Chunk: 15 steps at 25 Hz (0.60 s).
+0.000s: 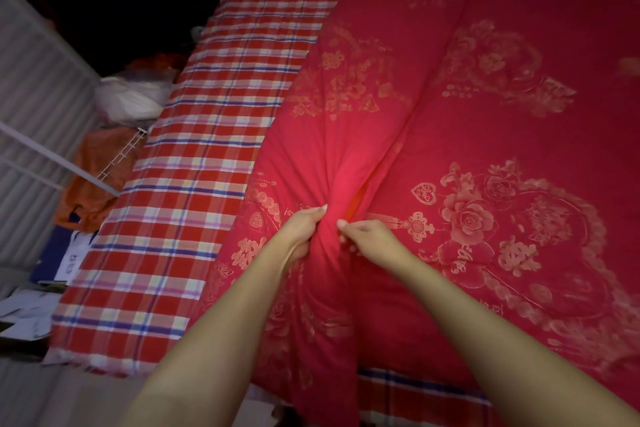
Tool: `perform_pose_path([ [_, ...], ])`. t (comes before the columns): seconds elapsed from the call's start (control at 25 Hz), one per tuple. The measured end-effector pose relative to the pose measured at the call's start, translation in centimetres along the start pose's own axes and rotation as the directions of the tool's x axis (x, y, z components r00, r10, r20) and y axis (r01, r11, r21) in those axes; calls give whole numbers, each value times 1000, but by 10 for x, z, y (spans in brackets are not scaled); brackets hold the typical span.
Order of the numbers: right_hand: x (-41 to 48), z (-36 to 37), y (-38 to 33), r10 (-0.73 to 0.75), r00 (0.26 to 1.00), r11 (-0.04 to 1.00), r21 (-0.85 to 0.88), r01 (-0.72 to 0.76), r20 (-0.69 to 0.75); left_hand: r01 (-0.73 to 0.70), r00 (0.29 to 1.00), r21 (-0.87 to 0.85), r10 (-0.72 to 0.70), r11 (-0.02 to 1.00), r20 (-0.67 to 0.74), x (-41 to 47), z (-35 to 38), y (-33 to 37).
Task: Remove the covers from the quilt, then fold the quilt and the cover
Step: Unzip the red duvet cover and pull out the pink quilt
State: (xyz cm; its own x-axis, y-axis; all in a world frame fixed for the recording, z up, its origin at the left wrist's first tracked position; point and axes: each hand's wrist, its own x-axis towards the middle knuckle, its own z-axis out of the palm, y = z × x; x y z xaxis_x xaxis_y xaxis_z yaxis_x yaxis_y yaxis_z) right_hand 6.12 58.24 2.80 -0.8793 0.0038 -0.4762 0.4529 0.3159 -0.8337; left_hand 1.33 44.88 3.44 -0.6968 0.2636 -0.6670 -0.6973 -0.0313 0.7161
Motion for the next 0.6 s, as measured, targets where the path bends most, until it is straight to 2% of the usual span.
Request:
perform_pose_path([
  [0.12, 23, -26, -15, 109, 974, 952, 302, -45, -199, -18, 983, 94, 0, 995, 185, -8, -2, 11],
  [0.24, 71, -65, -47, 156, 955, 761, 648, 46, -252, -54, 952, 155, 3, 986, 307, -23, 6, 24],
  [0.32, 102, -89, -64, 206, 915, 716, 691, 101, -348, -67, 939, 247, -23, 967, 342, -33, 9, 28],
  [0.36, 109, -94, -69, 195, 902, 741, 660, 121, -384, -78, 933, 371, -63, 925, 353, -38, 4, 31],
  [0.4, 112, -95, -74, 142, 906, 775, 614, 149, -399, -102, 929, 542, -115, 834, 352, -41, -5, 36],
  [0.44, 104, -92, -83, 60, 913, 844, 509, 170, -404, -131, 938, 696, -138, 706, 317, -38, -19, 43],
  [0.48, 93, -84, -90, -38, 915, 912, 361, 196, -402, -151, 969, 799, -71, 582, 235, -34, -27, 54],
  [0.52, 82, -67, -94, -168, 916, 953, 177, 246, -365, -136, 990, 816, 109, 561, 90, -27, -33, 68],
  [0.56, 67, -45, -93, -282, 922, 956, 6, 294, -265, -174, 934, 777, 351, 605, -63, -19, -33, 85],
  [0.6, 49, -15, -86, -349, 930, 936, -85, 341, -113, -266, 825, 729, 540, 631, -165, -11, -26, 105],
])
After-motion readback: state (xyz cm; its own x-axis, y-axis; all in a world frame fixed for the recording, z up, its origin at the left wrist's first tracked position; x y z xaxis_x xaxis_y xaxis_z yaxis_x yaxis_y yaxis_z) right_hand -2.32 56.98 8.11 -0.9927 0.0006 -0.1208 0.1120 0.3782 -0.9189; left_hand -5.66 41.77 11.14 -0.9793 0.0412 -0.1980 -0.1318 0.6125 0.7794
